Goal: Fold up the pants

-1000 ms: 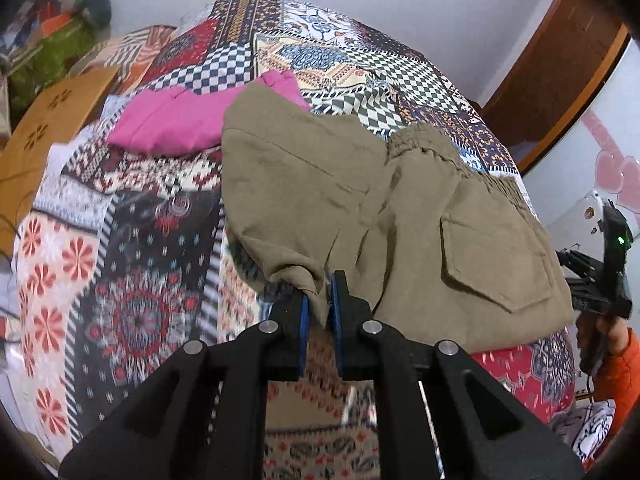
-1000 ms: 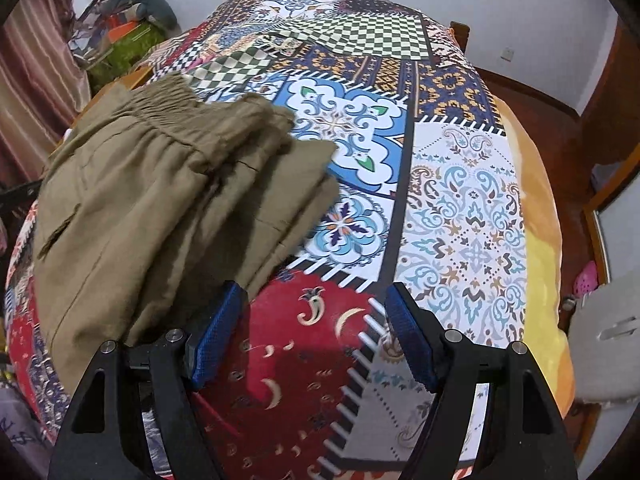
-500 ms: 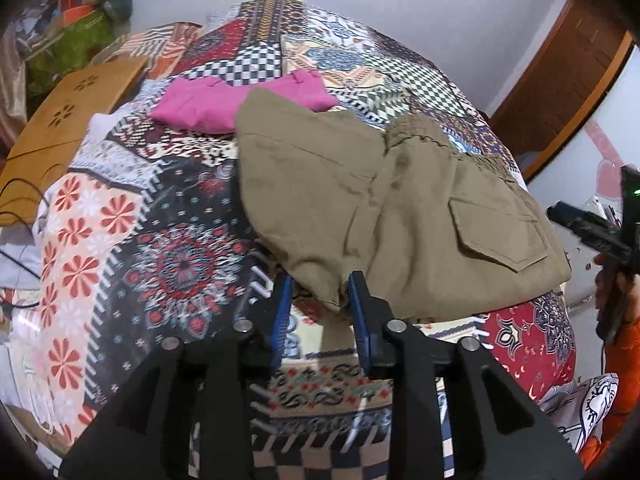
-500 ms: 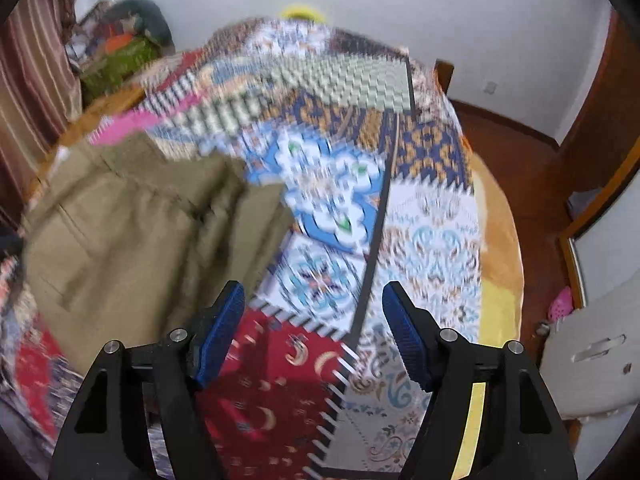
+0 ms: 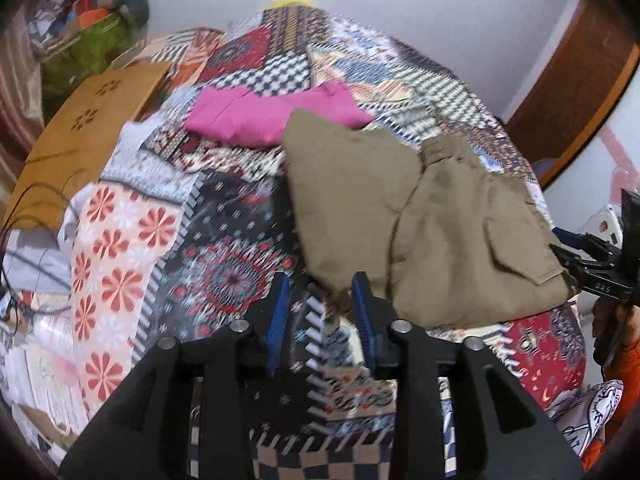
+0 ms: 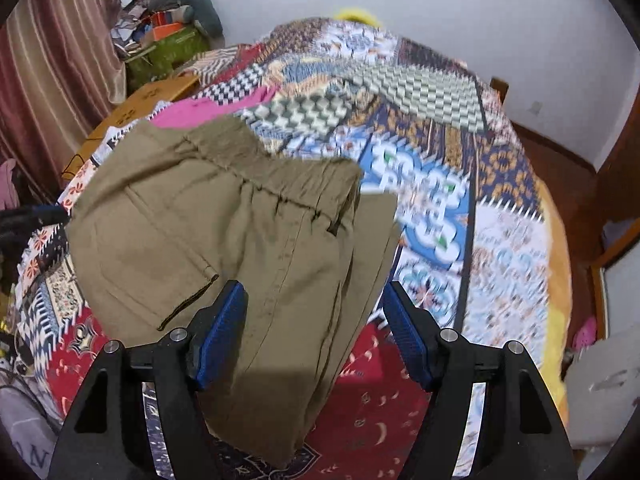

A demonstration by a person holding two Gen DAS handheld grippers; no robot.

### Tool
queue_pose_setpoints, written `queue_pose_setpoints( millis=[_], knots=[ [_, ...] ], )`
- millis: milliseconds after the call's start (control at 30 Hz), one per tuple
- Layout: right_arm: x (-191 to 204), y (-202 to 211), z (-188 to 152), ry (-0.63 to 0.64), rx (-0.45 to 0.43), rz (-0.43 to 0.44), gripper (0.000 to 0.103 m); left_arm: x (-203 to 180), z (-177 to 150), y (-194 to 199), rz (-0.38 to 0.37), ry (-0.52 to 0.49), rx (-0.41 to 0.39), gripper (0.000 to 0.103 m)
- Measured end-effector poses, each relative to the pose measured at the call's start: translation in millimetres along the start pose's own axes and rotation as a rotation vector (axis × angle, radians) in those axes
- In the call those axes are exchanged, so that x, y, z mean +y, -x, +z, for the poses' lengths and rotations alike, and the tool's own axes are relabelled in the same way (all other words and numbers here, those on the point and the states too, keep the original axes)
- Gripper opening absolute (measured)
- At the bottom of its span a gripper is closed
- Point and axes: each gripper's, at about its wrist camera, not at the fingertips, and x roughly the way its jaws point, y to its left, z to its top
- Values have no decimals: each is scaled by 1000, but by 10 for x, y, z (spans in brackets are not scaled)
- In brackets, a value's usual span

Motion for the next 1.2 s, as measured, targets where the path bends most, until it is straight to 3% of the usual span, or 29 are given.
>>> queue_pose_setpoints(
  millis=[33,100,167,267,500,633,800,1000,1200],
  knots=[
    [-29,20,11,-15,-3,11,67,-33,23,-27,-7,-6,0,47],
    [-36,42,27,-17,-8,15,67,-83,55,-144,8,-32,12,48],
    [-19,19,17,-8,-2,9,67,-76,58,-277,69,-55,32,48],
    [-30,-3,-25,-21,-1,19,68,76,30,-409,105,-31,67,50],
    [-94,-20,-56,-61,-2,49,68,444,-11,-260,208,22,44,50],
    [-112,15,-33,-74,-7,46,69,490,48,-171,188,42,28,50],
    [-186,165,19,-111,-40,32,69,262,222,-83,139,-6,-27,51],
    [-269,325,101,-139,-69,-11,69,-14,423,-113,99,-71,-67,66],
    [-254,304,96,-137,-74,-53,69,-22,489,-322,99,-68,-25,67]
  ],
)
